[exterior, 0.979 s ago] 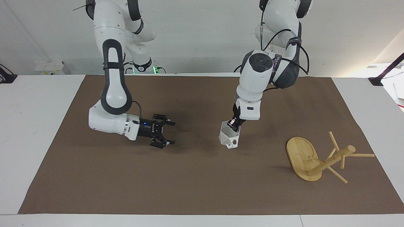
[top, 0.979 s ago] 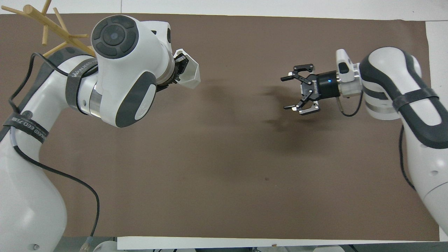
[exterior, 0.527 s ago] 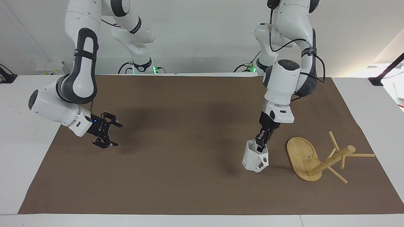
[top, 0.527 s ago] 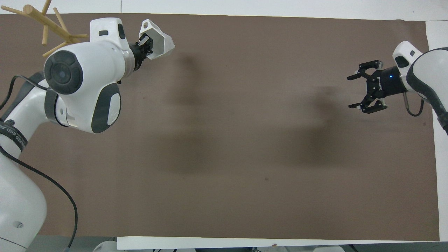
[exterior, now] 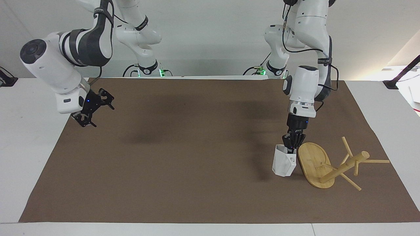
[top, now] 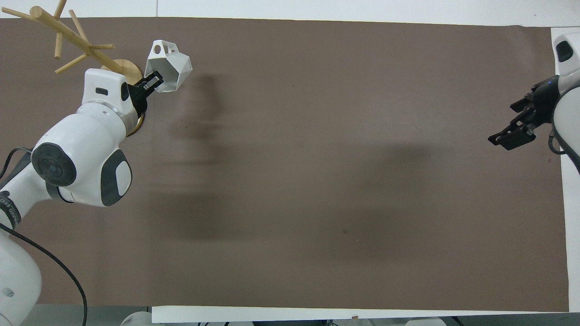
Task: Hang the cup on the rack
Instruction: 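Carry the cup with the left gripper and hang it on the mug tree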
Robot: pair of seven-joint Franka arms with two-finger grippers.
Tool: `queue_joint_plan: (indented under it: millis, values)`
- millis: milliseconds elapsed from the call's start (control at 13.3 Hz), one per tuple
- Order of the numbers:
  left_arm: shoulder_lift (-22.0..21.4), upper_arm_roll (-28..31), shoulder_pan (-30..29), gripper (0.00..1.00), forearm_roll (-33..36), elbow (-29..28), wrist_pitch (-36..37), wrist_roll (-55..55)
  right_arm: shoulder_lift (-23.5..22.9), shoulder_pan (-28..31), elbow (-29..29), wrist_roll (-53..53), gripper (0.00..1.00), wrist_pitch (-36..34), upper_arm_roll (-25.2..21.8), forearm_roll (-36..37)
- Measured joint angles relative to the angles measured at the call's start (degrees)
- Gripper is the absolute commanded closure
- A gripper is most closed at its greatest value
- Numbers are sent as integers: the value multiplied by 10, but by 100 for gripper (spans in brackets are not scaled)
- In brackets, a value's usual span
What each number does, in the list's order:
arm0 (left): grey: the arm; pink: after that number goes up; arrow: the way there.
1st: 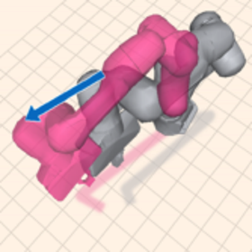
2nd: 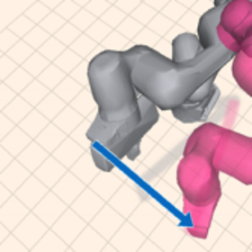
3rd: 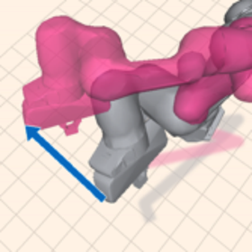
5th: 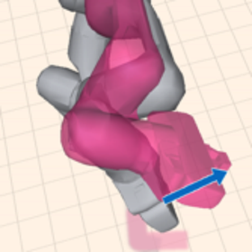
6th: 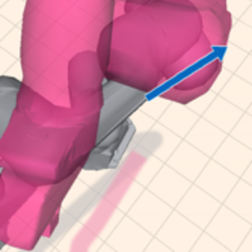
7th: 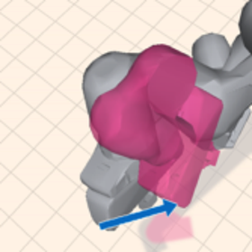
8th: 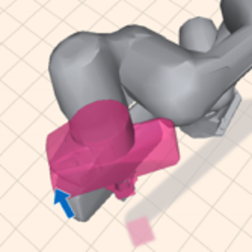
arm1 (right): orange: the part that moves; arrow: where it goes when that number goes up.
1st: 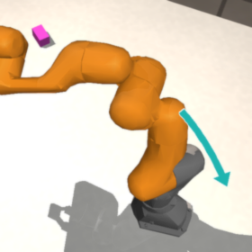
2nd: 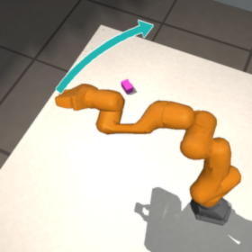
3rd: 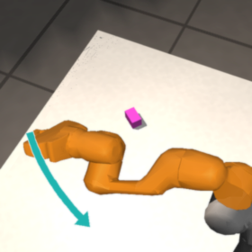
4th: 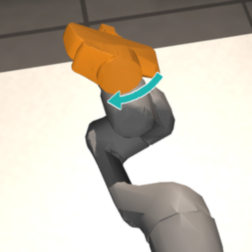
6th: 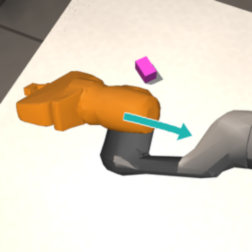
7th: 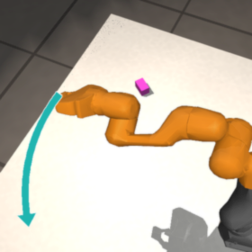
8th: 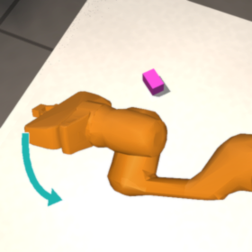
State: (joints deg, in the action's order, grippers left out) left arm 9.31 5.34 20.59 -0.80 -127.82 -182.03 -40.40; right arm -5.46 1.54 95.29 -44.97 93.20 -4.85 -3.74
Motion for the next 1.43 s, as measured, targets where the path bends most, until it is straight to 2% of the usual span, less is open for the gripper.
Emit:
queue_joint_plan:
  millis: [301, 527, 753, 979, 1055, 1130, 1281, 1432]
  values:
    - [-13, 0, -33, 100, 0, -1, 0, 12, 20, 1, -41, 253, 0, -80, -1, 7]
    - [-13, 0, -52, 100, 0, -2, 3, 14, 45, 3, -74, 323, 0, -130, -3, 18]
    - [-13, -1, -64, 100, 0, -2, 22, 16, 73, -6, -73, 366, 0, -143, -2, 35]
    - [-14, -1, -80, 99, -1, 7, 67, 16, 78, -11, -65, 378, 0, -143, -2, 36]
    - [-15, 0, -86, 62, -1, 8, 73, 16, 76, -11, -58, 378, 0, -143, -2, 36]
    - [-15, 0, -92, 4, -1, 8, 76, 16, 75, -10, -52, 378, 0, -143, -3, 36]
    - [-16, 0, -99, 0, -1, 13, 92, 16, 72, -10, -48, 378, 0, -143, -4, 37]
    - [-20, 1, -106, 0, -1, 26, 158, 16, 72, -11, -48, 378, 0, -143, -4, 37]
